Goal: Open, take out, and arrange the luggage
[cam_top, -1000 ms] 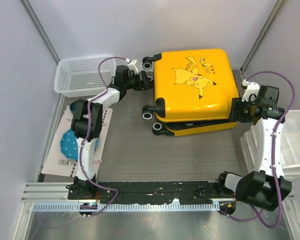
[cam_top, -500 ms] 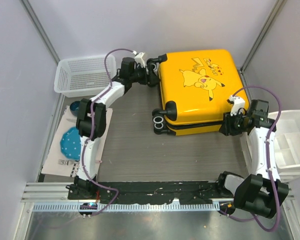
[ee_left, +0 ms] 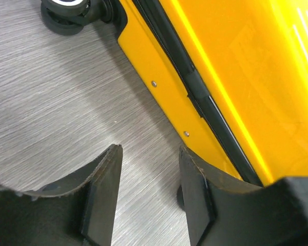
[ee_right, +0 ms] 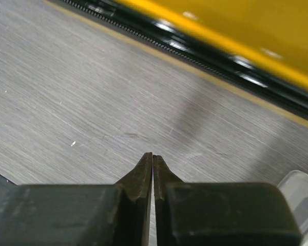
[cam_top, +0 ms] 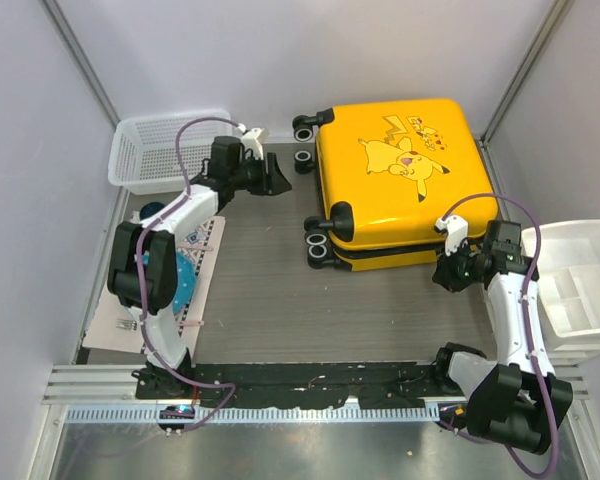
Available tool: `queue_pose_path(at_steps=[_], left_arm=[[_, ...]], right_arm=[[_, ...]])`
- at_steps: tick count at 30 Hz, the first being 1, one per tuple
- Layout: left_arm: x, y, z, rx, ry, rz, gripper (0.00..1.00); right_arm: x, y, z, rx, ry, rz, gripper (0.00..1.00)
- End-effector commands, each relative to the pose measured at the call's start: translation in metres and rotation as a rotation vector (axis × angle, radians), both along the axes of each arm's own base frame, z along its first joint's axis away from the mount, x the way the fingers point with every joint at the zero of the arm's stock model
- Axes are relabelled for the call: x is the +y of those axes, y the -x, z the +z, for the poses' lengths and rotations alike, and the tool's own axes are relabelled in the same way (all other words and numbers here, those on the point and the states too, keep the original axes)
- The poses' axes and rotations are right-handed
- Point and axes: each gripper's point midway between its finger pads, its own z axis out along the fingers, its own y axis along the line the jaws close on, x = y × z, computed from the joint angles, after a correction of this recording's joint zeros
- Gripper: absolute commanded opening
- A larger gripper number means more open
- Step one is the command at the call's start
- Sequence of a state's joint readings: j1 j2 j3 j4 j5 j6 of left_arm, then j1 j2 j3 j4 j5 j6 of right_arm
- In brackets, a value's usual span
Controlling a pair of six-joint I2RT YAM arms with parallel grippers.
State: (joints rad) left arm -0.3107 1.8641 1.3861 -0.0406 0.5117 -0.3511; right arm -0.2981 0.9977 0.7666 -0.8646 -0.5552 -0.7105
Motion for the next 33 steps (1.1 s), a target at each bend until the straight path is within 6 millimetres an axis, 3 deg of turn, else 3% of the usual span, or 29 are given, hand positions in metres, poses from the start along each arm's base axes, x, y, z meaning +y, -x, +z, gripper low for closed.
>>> queue_pose_path(at_steps=[1, 2, 4, 5, 6, 8, 9, 11, 15, 21, 27, 33], left_arm=[[-0.007, 0.026, -0.036, 0.048, -0.145, -0.1, 0.5], [-0.01, 0.022, -0.043, 0.035, -0.164, -0.112, 0.48], [-0.027, 0.006, -0.036, -0.022, -0.181, -0.148, 0.47], [-0.033, -0.004, -0.06, -0.008, -0.22, -0.17, 0.47], [-0.046, -0.027, -0.032, -0.078, -0.199, -0.171, 0.47], [-0.062, -0.041, -0.048, -0.037, -0.174, -0.19, 0.46], [-0.074, -0.055, -0.026, -0.08, -0.137, -0.186, 0.46], [-0.097, -0.055, -0.017, -0.12, -0.109, -0.227, 0.46], [-0.132, -0.054, -0.003, -0.181, -0.035, -0.276, 0.47], [-0.166, -0.068, 0.001, -0.226, 0.014, -0.306, 0.49], [-0.205, -0.056, 0.021, -0.284, 0.085, -0.361, 0.5], [-0.235, -0.043, 0.03, -0.31, 0.135, -0.385, 0.51]], right_arm=[[0.006, -0.011, 0.001, -0.097, 0.041, 0.07, 0.06], [0.008, -0.013, 0.001, -0.108, 0.045, 0.071, 0.05], [0.017, -0.02, 0.003, -0.132, 0.049, 0.084, 0.01], [0.019, -0.021, 0.003, -0.136, 0.061, 0.091, 0.01], [0.022, -0.022, 0.004, -0.14, 0.066, 0.101, 0.01], [0.028, -0.022, 0.004, -0.139, 0.077, 0.12, 0.01], [0.029, -0.02, 0.003, -0.132, 0.082, 0.124, 0.01], [0.025, -0.018, -0.004, -0.108, 0.113, 0.102, 0.0], [-0.003, -0.043, -0.017, -0.104, 0.201, -0.063, 0.01], [-0.007, -0.059, 0.001, -0.157, 0.177, -0.11, 0.01], [-0.023, -0.056, 0.016, -0.222, 0.244, -0.185, 0.01], [-0.09, -0.055, 0.029, -0.237, 0.403, -0.45, 0.01]])
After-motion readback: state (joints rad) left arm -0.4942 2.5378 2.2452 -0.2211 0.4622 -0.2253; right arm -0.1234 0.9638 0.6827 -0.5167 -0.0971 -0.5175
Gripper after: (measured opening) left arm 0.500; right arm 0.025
